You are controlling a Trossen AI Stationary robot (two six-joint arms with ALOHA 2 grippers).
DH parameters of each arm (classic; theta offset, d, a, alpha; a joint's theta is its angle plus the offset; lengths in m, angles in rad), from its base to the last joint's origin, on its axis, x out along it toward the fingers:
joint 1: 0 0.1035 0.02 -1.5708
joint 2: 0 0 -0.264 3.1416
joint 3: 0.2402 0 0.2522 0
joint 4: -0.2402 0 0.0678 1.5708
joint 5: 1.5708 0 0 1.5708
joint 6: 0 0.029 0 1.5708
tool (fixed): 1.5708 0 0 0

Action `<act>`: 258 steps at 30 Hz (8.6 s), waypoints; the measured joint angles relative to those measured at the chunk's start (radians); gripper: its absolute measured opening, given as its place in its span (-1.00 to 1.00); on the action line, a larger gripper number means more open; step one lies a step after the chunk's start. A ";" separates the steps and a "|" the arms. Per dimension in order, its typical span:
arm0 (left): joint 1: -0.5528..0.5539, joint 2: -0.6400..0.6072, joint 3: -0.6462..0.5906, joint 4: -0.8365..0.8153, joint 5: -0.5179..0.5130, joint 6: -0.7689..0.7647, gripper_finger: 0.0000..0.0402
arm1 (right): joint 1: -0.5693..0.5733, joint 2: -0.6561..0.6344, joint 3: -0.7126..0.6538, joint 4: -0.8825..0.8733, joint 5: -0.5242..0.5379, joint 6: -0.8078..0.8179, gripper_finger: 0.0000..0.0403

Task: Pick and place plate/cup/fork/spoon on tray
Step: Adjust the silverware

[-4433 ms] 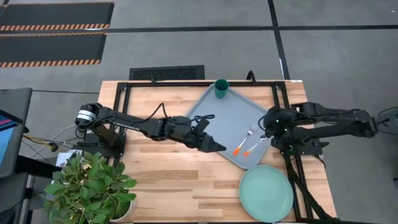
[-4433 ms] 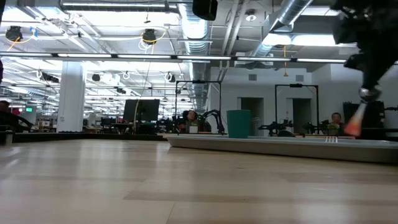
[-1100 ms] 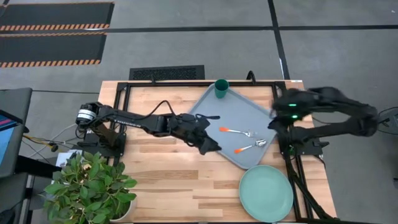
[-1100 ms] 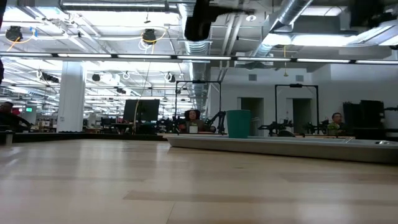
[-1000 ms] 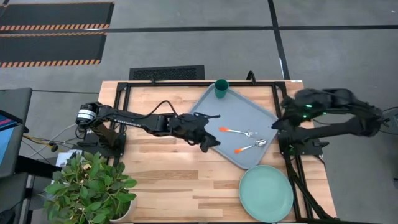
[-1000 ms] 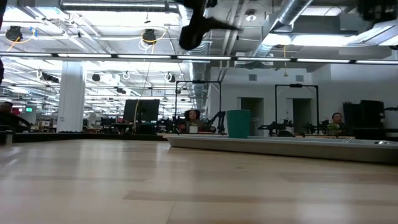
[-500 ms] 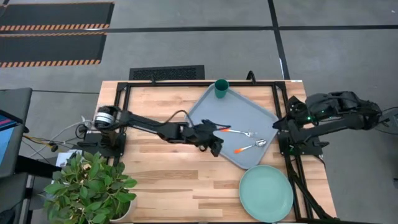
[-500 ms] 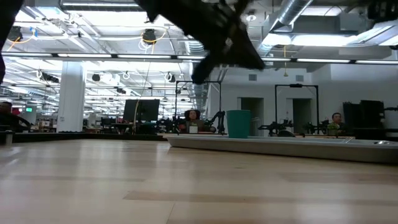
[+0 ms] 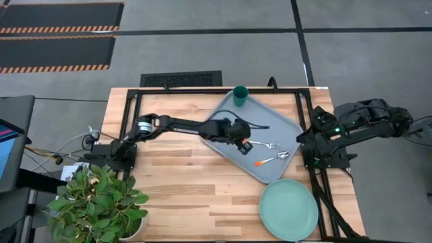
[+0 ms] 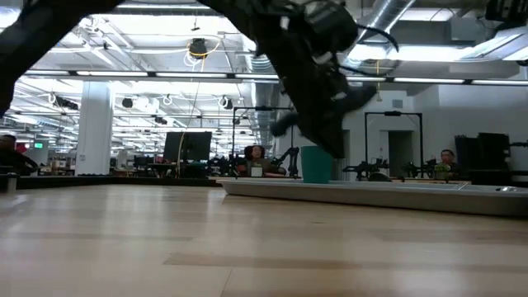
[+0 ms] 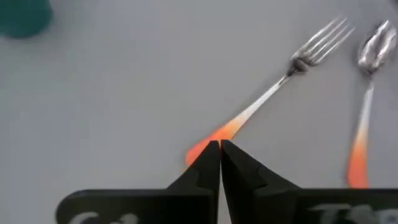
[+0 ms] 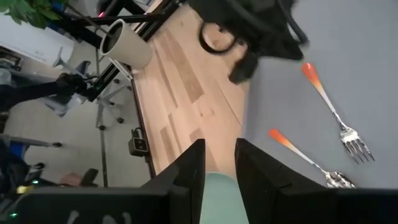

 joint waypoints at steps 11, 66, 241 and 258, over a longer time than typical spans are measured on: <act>-0.002 0.046 0.014 -0.004 -0.095 -0.009 -1.00 | 0.019 -0.006 0.000 0.003 0.000 -0.015 -0.44; 0.100 -0.026 -0.100 -0.343 0.236 0.303 -1.00 | -0.173 0.261 -0.329 0.213 0.159 -0.013 -0.55; 0.124 -0.023 -0.123 -0.223 0.312 0.357 -1.00 | -0.508 0.437 -0.520 0.249 -0.007 -0.286 -0.55; 0.124 -0.023 -0.123 -0.225 0.312 0.355 -1.00 | -0.392 0.519 -0.503 0.291 -0.093 -0.192 -0.10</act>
